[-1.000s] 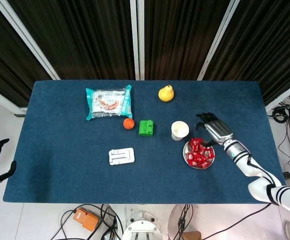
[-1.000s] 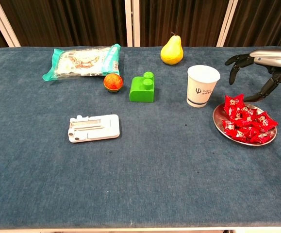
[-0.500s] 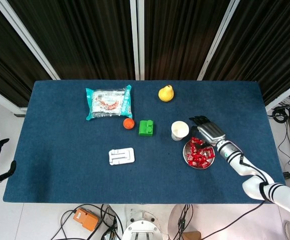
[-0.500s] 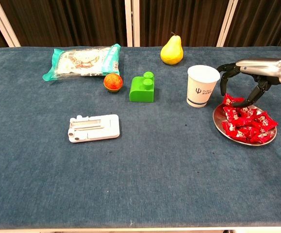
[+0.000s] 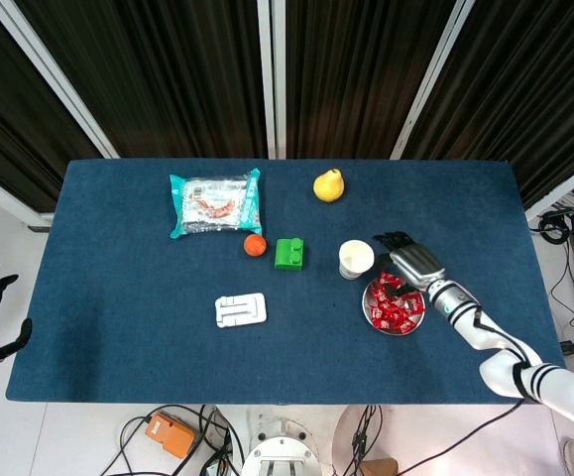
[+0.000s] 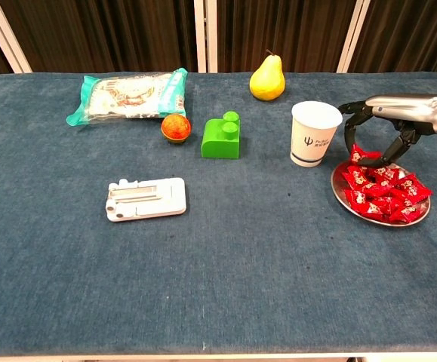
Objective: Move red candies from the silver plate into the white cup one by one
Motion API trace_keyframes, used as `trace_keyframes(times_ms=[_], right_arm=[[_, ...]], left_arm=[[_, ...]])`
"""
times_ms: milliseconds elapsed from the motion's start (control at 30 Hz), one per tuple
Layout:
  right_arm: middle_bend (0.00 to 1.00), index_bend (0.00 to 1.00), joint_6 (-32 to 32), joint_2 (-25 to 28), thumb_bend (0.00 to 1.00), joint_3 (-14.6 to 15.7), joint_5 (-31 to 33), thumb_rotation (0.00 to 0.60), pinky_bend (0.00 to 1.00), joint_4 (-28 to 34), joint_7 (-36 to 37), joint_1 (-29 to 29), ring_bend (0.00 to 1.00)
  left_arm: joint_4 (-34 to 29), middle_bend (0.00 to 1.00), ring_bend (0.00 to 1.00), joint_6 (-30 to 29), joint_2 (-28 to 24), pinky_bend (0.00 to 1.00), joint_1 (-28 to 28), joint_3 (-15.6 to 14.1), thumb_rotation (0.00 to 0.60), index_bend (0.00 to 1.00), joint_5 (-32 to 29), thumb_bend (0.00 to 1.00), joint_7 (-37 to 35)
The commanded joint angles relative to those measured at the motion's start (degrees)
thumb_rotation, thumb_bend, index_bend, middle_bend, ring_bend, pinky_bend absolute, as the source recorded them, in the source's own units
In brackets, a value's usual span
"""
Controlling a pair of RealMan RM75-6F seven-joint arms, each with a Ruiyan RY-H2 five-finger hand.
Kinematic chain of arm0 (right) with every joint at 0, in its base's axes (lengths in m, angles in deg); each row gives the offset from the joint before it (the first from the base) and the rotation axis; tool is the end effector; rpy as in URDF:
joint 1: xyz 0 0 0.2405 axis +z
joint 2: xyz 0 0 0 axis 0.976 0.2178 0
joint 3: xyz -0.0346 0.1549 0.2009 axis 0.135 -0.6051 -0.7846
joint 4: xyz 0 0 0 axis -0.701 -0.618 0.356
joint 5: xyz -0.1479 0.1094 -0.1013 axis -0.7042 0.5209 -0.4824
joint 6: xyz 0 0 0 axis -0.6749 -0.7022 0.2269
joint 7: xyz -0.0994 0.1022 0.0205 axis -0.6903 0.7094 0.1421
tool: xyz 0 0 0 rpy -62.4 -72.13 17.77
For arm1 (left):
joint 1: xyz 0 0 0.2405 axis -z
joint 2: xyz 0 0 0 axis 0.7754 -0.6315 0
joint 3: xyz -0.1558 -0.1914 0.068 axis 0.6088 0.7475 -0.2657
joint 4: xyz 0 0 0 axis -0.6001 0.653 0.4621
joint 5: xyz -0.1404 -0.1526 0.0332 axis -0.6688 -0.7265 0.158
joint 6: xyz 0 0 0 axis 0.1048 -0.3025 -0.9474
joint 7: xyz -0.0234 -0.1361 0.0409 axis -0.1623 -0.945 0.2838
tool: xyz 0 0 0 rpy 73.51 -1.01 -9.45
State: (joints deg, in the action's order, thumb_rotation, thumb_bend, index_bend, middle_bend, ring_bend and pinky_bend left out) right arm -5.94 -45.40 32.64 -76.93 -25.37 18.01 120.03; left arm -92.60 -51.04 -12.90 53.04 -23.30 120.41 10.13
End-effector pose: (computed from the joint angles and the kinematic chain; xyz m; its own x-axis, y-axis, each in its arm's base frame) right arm -0.2433 -0.3751 0.0154 0.4351 -0.4329 0.7895 -0.8849 -0.3675 0.2861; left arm -0.3200 0.1711 0.1725 0.3295 0.0086 0.9441 0.9221 0.2117 -0.3237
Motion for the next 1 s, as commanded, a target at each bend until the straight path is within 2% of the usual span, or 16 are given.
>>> trace_keyframes(times_ms=[33,233,600,1000], right_arm=[[0.11,0.67,-0.3,0.4,0.64,0.0,0.1,0.600,0.03,0.5,0.0,-0.1,0.08],[0.11,0.67,-2.1,2.6,0.65,-0.2,-0.4,0.600,0.03,3.3,1.6,-0.2,0.08],[0.11,0.67,-5.0,8.5,0.65,-2.9,-1.2,0.600,0.03,9.4,9.1,1.2,0.08],[0.11,0.67,-1.8,5.1,0.65,-5.7,0.1,0.600,0.03,5.9,7.8,6.4,0.08]], left_arm=[[0.0,0.00,0.00,0.0,0.0,0.00,0.0,0.0,0.600,0.16,0.0,0.34,0.0],[0.0,0.00,0.00,0.0,0.1,0.00,0.1,0.0,0.600,0.16,0.0,0.34,0.2],[0.0,0.00,0.00,0.2,0.1,0.00,0.2,0.0,0.600,0.16,-0.1,0.34,0.4],[0.1,0.00,0.00,0.2,0.1,0.00,0.2,0.1,0.600,0.16,-0.3,0.34,0.3]])
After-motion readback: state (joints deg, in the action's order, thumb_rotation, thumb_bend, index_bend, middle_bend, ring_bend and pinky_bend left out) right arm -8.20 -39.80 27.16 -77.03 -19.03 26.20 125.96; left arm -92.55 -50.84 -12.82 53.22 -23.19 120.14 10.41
